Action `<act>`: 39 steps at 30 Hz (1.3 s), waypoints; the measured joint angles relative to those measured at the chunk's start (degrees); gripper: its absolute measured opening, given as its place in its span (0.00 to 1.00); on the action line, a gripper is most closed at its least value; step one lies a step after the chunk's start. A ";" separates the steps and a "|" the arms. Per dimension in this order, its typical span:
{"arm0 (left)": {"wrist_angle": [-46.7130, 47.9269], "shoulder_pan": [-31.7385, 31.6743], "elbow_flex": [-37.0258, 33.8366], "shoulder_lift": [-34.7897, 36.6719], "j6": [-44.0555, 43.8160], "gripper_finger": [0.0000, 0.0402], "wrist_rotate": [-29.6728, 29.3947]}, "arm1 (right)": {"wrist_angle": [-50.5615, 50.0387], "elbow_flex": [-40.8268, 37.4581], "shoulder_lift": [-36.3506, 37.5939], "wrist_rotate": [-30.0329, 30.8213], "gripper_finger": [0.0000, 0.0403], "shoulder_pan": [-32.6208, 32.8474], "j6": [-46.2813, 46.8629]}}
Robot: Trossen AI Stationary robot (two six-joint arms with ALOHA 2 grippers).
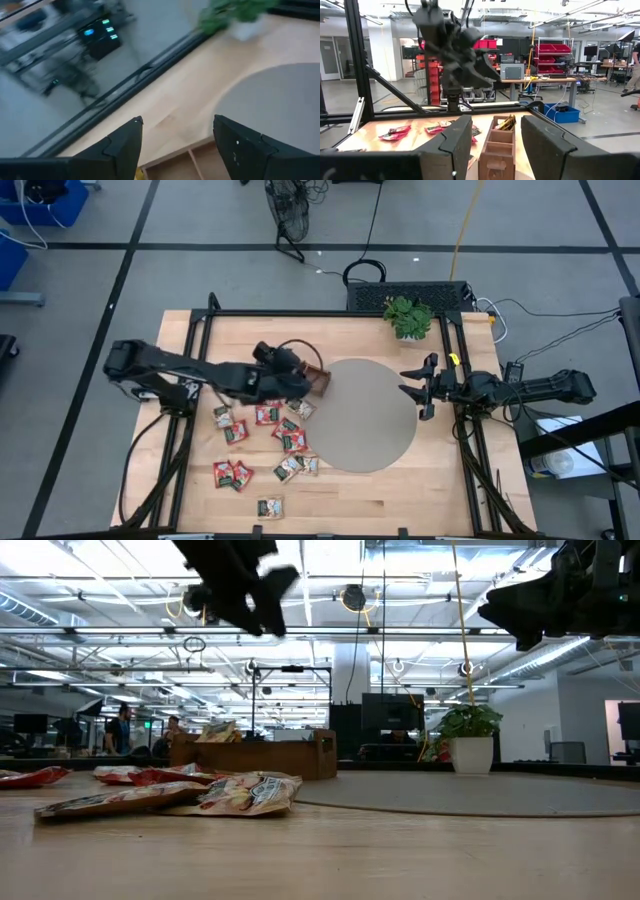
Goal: Pick & Place Tea
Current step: Put the red tea bag into the middle section of the wooden organizer
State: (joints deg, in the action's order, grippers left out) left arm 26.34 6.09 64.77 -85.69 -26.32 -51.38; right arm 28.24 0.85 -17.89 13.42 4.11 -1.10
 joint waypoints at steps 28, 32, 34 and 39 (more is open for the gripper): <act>-23.42 -1.67 -34.56 30.05 3.16 0.61 30.52 | -0.66 0.01 -0.74 -0.01 0.39 0.00 0.00; -18.30 -1.68 -35.54 28.69 -6.75 0.61 31.84 | -0.66 -0.01 -0.74 -0.02 0.39 -0.01 0.00; -15.00 -1.68 -35.26 27.09 -10.86 0.61 34.77 | -0.69 0.01 -0.74 -0.01 0.39 0.00 0.00; -12.46 -0.36 -33.78 21.40 -10.92 0.61 39.46 | -0.69 0.01 -0.74 -0.01 0.39 -0.01 0.00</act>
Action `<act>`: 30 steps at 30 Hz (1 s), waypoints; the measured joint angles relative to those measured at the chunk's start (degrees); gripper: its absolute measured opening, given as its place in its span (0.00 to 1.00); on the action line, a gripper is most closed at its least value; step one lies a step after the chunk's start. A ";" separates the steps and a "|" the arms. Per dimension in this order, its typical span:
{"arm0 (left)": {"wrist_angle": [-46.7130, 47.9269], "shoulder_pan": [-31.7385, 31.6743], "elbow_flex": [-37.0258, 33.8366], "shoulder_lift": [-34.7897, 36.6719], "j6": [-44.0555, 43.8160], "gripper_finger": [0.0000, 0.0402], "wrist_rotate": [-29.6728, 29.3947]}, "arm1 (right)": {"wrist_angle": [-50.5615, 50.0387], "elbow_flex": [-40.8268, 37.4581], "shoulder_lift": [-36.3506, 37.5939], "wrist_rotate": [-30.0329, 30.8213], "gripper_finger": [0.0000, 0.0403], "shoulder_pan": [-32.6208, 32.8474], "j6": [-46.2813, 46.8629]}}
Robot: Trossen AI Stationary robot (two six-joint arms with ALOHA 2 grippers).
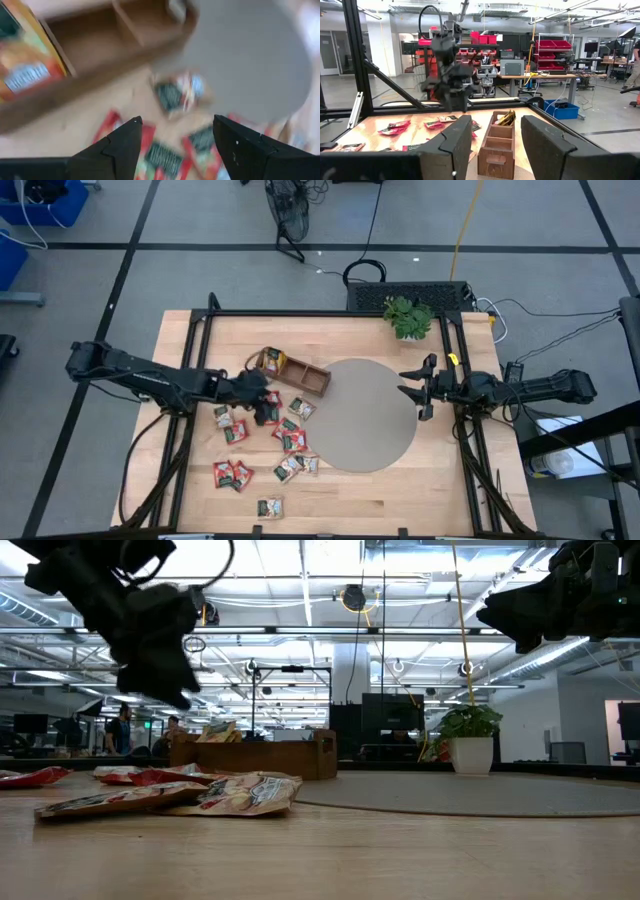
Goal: Pick & Place Tea
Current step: Put the red tea bag into the middle section of the wooden organizer
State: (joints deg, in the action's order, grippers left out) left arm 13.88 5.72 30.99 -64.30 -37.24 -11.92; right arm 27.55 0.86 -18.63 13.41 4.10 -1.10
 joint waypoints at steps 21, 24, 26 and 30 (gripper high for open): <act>14.54 4.28 0.82 -6.97 -12.37 0.61 4.74 | 0.00 -0.02 0.00 0.00 0.39 0.00 0.00; 16.00 4.28 0.82 -6.97 -15.71 0.61 6.65 | 0.00 -0.01 0.00 0.00 0.39 0.00 0.00; 16.91 4.28 0.82 -6.97 -19.39 0.61 10.27 | 0.02 0.00 0.00 -0.01 0.39 0.00 0.00; 18.44 4.28 0.82 -6.97 -30.89 0.61 15.67 | 0.01 -0.01 0.00 0.00 0.39 0.00 0.00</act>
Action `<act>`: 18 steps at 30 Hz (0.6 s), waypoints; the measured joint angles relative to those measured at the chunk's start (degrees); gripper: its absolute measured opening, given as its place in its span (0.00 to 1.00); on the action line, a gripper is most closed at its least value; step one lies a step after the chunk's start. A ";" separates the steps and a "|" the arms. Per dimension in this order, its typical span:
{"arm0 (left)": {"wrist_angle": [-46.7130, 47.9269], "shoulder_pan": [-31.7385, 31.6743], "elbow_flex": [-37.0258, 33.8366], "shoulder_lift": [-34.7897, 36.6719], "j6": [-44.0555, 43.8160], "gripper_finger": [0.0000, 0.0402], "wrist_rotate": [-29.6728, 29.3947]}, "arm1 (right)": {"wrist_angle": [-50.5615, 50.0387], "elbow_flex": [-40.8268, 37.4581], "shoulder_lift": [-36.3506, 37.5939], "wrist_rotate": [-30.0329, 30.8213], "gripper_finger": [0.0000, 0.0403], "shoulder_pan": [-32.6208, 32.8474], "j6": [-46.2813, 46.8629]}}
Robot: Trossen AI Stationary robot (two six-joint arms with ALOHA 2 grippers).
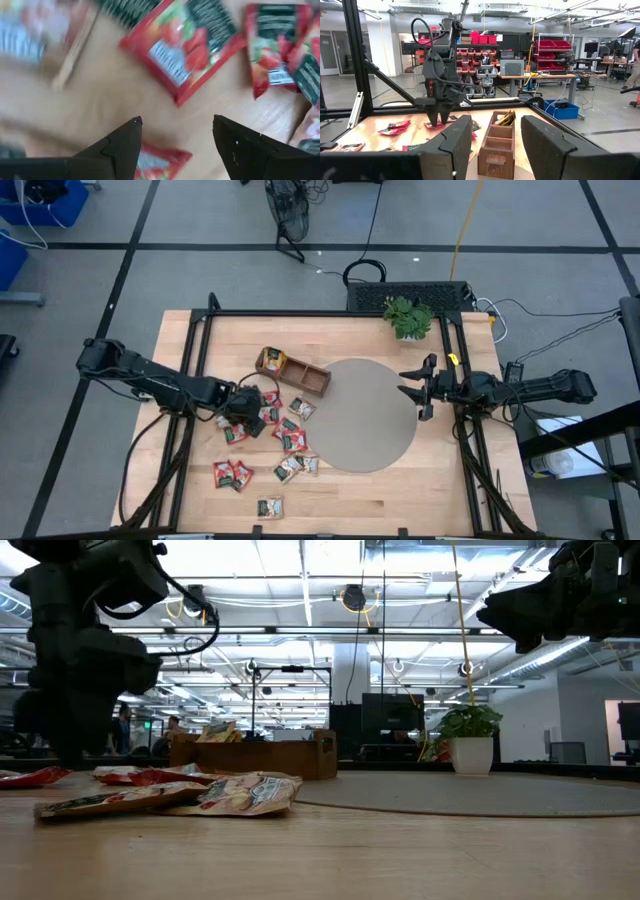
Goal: Pick & Place Tea
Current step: Put the red tea bag into the middle section of the wooden organizer
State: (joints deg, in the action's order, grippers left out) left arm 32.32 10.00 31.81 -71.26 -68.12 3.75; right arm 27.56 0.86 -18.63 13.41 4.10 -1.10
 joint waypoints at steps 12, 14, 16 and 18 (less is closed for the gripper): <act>3.19 0.83 0.00 0.00 -11.32 0.61 5.35 | -0.01 0.01 0.00 0.00 0.39 0.00 0.00; -0.32 1.36 0.00 0.00 -9.58 0.61 5.47 | -0.01 0.01 0.00 0.00 0.39 0.01 0.00; -5.08 1.93 0.00 0.00 -6.15 0.61 5.46 | -0.01 0.01 0.00 0.00 0.39 0.02 0.00; -10.01 2.63 0.00 0.00 -3.29 0.61 5.46 | 0.01 -0.01 0.00 0.00 0.39 0.01 0.00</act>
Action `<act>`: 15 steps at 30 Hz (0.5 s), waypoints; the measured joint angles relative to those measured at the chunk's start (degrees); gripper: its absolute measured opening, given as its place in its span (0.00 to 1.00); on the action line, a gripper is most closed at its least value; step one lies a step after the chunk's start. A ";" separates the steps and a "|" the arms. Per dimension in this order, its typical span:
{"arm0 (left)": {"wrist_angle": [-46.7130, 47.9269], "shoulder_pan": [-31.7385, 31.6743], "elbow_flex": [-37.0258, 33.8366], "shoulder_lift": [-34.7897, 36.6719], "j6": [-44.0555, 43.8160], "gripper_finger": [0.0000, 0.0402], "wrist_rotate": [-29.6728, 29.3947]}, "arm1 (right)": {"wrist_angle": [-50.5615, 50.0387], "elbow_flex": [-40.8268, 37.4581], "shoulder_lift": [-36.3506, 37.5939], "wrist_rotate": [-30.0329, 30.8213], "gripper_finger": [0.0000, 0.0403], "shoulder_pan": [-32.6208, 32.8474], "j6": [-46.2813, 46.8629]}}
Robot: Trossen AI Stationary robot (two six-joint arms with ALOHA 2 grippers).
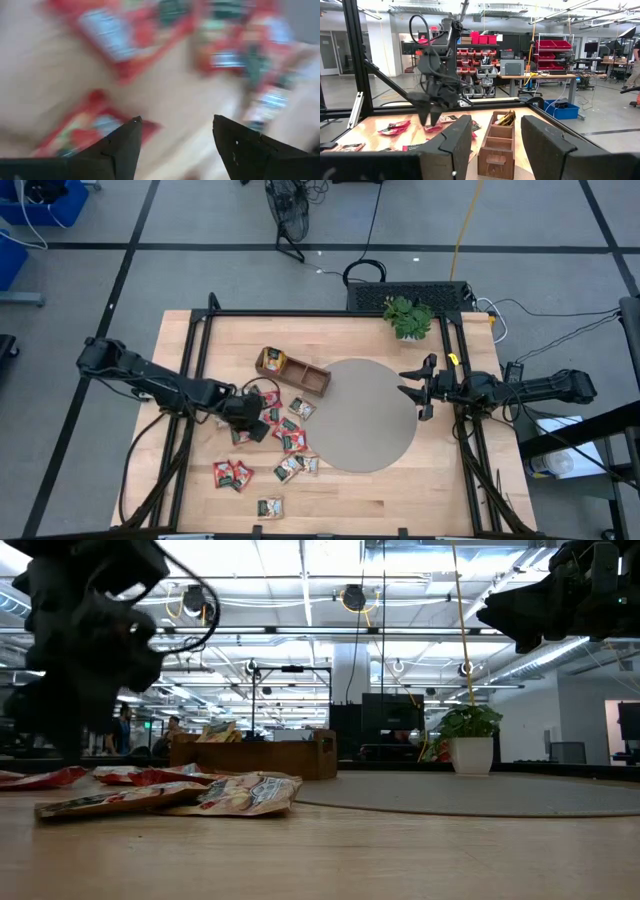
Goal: Pick & Place Tea
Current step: Put the red tea bag into the middle section of the wooden organizer
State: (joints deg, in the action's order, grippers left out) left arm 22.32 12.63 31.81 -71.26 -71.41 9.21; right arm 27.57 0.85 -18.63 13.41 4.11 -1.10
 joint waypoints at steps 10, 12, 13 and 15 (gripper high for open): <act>0.04 6.63 0.00 0.00 -14.46 0.61 -0.15 | -0.02 -0.01 0.00 -0.02 0.39 -0.02 0.00; 1.23 8.46 0.00 0.00 -18.63 0.61 -0.21 | -0.01 0.02 0.00 -0.01 0.39 -0.01 0.00; 1.87 9.39 0.00 0.00 -20.40 0.61 -0.20 | -0.02 0.01 0.00 0.00 0.39 -0.01 0.00; 3.93 10.99 0.00 0.00 -23.67 0.61 -0.15 | -0.02 0.02 0.00 0.00 0.39 -0.02 0.00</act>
State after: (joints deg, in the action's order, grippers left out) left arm 26.24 23.62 31.81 -71.26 -95.08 9.06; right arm 27.55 0.86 -18.63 13.41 4.10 -1.10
